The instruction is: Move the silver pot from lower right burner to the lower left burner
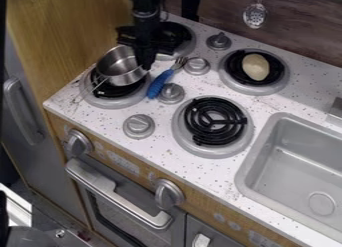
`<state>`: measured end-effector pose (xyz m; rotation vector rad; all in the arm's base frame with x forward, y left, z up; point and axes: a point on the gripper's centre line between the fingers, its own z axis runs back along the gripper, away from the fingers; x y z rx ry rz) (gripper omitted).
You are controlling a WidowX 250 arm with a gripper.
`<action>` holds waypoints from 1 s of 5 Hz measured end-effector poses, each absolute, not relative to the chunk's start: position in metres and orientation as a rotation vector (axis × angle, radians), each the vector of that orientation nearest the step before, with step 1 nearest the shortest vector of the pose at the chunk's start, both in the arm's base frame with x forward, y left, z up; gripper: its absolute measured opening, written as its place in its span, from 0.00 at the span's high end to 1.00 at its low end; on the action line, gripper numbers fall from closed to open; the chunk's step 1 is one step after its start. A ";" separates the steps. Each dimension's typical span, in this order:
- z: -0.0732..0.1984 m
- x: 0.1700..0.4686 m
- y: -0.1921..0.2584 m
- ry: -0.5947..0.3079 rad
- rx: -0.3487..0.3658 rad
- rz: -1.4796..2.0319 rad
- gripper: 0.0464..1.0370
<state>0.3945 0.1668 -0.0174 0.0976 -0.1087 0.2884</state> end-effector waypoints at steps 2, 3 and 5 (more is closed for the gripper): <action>-0.032 0.381 0.178 -0.064 0.076 0.328 0.97; -0.042 0.372 0.168 -0.043 0.046 0.320 0.82; 0.000 0.384 0.110 -0.153 0.001 0.228 0.23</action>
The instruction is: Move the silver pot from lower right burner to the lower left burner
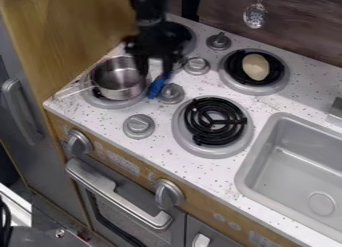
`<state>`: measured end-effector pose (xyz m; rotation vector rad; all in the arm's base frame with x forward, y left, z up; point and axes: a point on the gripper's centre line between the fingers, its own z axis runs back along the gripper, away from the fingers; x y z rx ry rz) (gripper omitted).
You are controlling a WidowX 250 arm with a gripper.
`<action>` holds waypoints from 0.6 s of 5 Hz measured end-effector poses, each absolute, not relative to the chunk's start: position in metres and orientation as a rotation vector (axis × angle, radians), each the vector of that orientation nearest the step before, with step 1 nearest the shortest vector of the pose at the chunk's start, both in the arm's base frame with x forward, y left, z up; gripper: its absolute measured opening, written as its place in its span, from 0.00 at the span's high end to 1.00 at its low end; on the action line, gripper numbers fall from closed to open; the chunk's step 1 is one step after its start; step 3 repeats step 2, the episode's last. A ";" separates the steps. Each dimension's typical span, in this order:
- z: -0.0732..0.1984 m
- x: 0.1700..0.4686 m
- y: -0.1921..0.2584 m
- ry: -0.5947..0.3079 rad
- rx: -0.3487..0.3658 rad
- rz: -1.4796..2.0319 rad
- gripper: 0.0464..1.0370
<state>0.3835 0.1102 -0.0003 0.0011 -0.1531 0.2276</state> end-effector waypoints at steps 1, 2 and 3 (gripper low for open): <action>0.018 0.376 0.089 -0.189 0.027 0.189 0.04; 0.028 0.370 0.067 -0.201 0.043 0.141 0.04; 0.028 0.370 0.067 -0.201 0.043 0.141 0.04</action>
